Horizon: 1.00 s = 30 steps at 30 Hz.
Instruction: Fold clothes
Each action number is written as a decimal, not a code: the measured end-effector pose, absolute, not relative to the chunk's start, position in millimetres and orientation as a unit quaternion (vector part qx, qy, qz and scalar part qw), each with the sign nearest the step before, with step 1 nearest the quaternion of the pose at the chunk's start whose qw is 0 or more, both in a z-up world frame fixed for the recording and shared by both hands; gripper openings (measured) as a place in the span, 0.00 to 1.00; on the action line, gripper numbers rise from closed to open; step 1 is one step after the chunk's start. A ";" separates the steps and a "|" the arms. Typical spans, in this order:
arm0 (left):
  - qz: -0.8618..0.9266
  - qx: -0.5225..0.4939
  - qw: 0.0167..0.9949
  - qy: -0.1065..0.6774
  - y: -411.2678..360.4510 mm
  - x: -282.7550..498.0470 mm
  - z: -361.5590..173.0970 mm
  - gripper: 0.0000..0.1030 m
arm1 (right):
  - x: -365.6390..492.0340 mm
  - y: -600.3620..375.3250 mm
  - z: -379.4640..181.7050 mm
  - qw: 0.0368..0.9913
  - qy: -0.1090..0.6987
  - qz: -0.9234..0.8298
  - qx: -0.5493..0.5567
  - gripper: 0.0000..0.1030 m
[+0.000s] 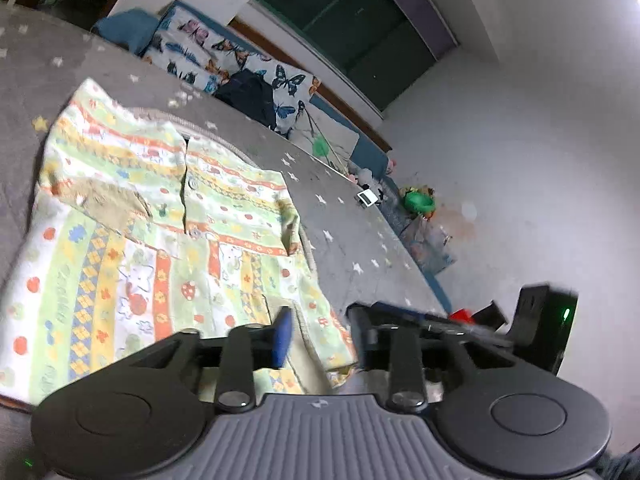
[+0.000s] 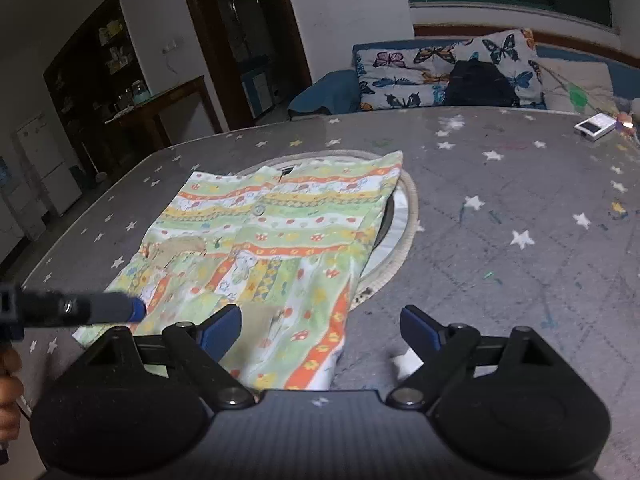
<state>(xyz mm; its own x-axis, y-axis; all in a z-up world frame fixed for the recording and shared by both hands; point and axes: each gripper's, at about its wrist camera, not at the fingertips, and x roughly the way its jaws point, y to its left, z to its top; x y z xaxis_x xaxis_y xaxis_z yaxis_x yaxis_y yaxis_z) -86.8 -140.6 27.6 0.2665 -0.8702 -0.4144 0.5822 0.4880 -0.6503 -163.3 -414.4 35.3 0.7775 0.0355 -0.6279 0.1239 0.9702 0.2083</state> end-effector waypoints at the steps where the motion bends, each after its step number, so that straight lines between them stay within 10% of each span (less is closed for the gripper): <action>1: -0.470 -0.179 0.778 0.376 -138.9 -87.6 29.4 0.38 | -162.9 -414.2 37.3 0.937 0.330 -0.026 0.115 0.82; 23: -0.273 -0.002 0.887 0.372 -84.9 -50.5 7.7 0.39 | -122.7 -359.3 9.6 0.926 0.372 0.049 0.036 0.35; 30: -0.309 0.072 0.896 0.311 -101.0 -83.3 32.1 0.83 | -134.5 -351.3 23.4 0.931 0.355 0.079 0.002 0.35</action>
